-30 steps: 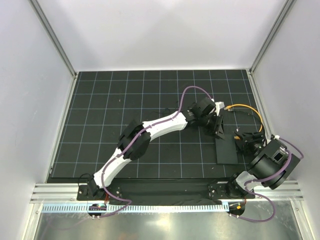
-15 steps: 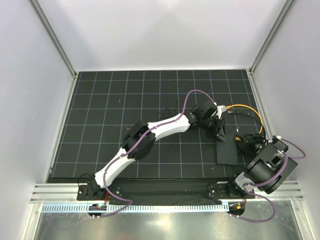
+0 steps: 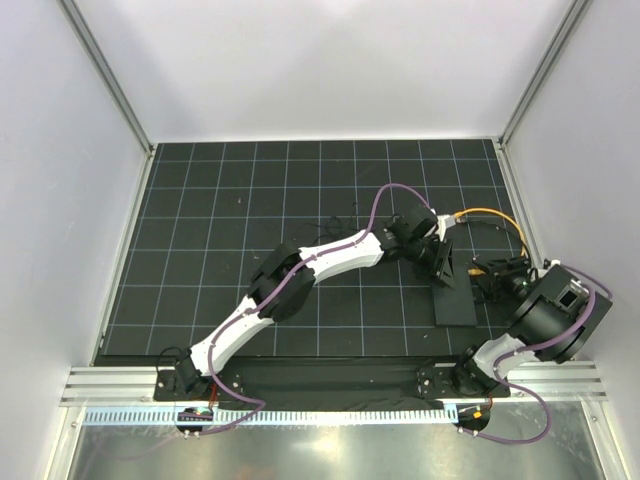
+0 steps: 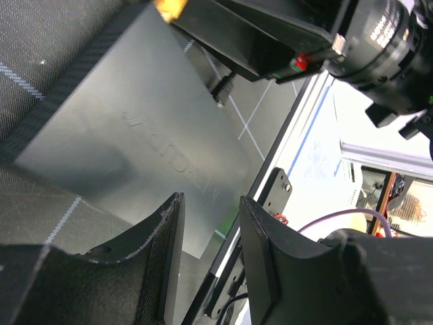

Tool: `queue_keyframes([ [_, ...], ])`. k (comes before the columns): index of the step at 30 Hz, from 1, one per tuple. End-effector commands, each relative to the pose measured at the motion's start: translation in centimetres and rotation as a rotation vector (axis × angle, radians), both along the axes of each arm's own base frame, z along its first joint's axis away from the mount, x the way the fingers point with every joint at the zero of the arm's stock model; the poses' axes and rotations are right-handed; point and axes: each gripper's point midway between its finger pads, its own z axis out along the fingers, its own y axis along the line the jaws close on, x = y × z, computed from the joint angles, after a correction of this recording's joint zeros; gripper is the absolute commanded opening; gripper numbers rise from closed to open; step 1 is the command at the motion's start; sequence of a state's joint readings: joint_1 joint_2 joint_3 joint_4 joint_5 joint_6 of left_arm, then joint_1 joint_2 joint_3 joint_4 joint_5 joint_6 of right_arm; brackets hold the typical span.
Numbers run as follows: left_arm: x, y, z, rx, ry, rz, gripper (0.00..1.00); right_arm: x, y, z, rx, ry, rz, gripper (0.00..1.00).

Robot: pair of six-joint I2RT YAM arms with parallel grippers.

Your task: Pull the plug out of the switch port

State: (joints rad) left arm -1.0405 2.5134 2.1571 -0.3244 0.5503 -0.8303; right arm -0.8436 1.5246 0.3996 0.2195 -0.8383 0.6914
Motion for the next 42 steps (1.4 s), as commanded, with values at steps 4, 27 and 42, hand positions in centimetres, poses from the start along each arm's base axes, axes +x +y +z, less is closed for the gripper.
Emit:
queue_keyframes([
  [4,0.1,-1.3,1.6,-0.063,-0.015,-0.011,0.42,2.1,-0.8,-0.6,-0.058,0.026,0.020,0.54],
  [27,1.2,-1.7,0.2,-0.023,0.035,0.045,0.38,-0.6,1.2,-2.4,-0.025,0.113,0.077,0.50],
  [42,0.9,-1.5,-1.0,-0.001,0.097,0.055,0.35,-1.0,1.5,-3.2,-0.004,0.145,0.095,0.44],
])
